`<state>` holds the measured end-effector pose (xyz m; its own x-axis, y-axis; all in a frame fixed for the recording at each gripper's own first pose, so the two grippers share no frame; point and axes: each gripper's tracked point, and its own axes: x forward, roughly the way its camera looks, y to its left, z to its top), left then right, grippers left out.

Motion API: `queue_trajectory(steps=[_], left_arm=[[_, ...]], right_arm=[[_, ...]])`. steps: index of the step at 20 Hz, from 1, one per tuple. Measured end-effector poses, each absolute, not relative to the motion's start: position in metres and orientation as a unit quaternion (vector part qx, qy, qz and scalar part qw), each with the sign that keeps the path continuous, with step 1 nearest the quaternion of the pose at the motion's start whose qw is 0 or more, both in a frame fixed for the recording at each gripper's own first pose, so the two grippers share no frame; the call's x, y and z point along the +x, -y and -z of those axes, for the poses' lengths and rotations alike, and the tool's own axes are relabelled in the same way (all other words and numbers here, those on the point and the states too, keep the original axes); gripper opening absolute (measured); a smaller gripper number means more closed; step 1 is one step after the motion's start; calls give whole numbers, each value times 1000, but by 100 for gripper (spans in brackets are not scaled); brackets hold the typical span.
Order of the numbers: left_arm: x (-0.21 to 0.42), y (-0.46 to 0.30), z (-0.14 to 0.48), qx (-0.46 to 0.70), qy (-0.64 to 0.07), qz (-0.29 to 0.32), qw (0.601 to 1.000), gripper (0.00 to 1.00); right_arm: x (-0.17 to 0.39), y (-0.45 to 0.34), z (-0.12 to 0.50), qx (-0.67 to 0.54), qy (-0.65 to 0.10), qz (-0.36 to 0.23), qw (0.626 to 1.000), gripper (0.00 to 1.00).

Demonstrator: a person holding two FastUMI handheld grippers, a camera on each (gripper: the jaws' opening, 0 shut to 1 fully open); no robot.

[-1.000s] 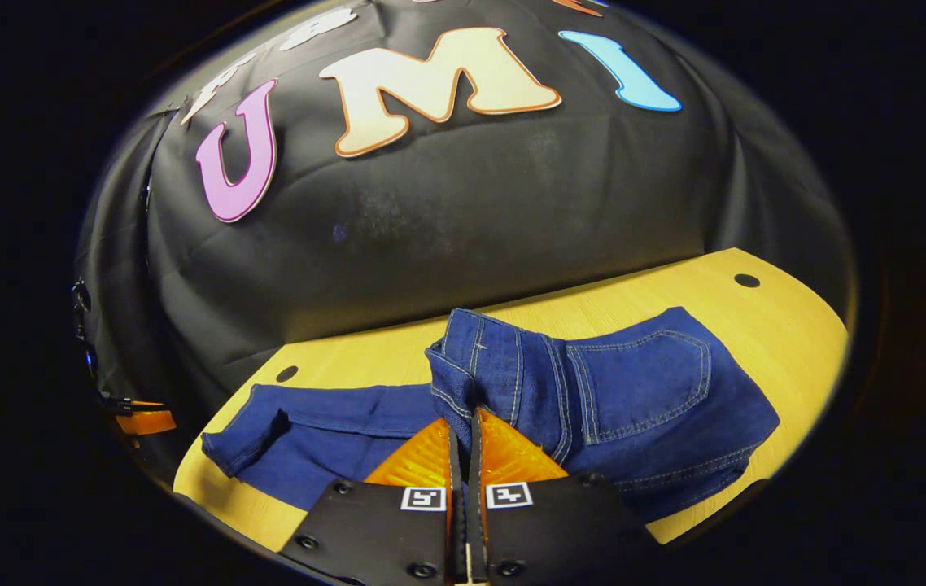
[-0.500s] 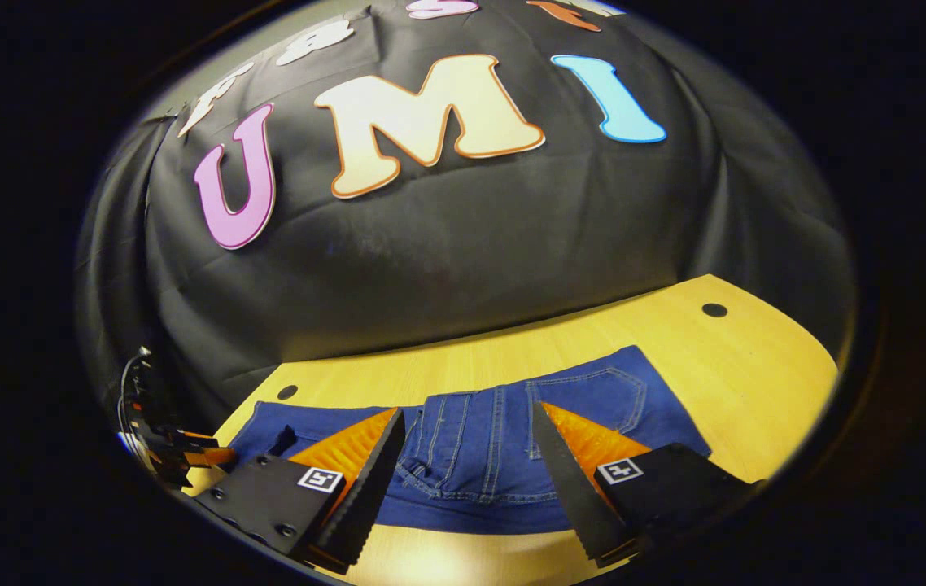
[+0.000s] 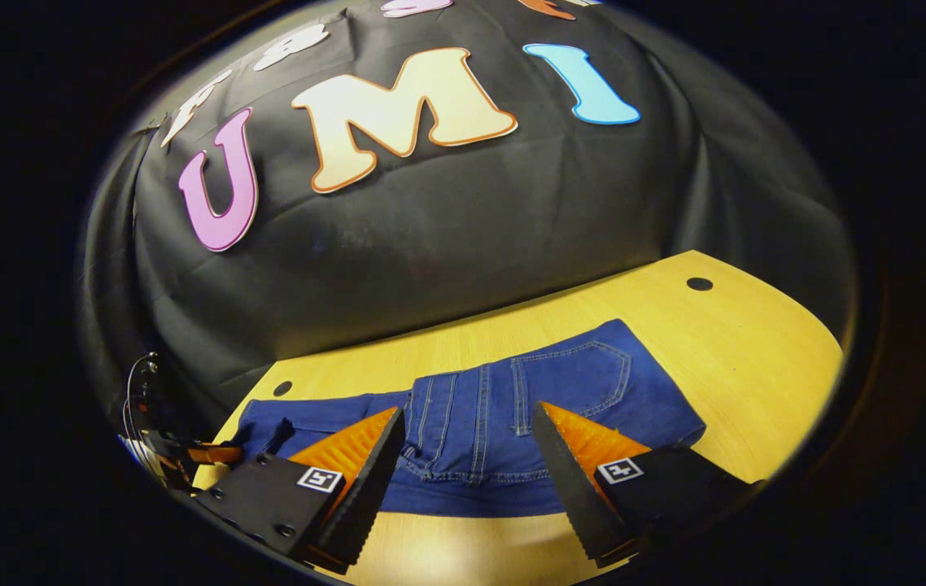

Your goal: Grasp the waist and the cuffs of the jeans and fold them to make the two legs overlap; first hold the waist and fold one-third of the jeans toward the cuffs, then hold the cuffs and fold the remaining one-third in the same direction to finish folding.

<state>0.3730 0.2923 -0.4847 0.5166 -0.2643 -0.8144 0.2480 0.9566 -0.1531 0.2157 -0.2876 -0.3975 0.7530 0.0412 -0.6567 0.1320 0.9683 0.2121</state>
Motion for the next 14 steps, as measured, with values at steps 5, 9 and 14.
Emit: queue_trajectory(steps=[5,9,14], left_arm=[[373,-275,464,-9,-478,135,868,0],[383,-227,404,-14,-434,164,886,0],[393,-144,350,-46,-400,189,895,2]], right_arm=[[218,296,368,130,-341,14,931,98],[227,322,324,135,-312,7,940,97],[224,367,295,137,-299,3,944,97]])
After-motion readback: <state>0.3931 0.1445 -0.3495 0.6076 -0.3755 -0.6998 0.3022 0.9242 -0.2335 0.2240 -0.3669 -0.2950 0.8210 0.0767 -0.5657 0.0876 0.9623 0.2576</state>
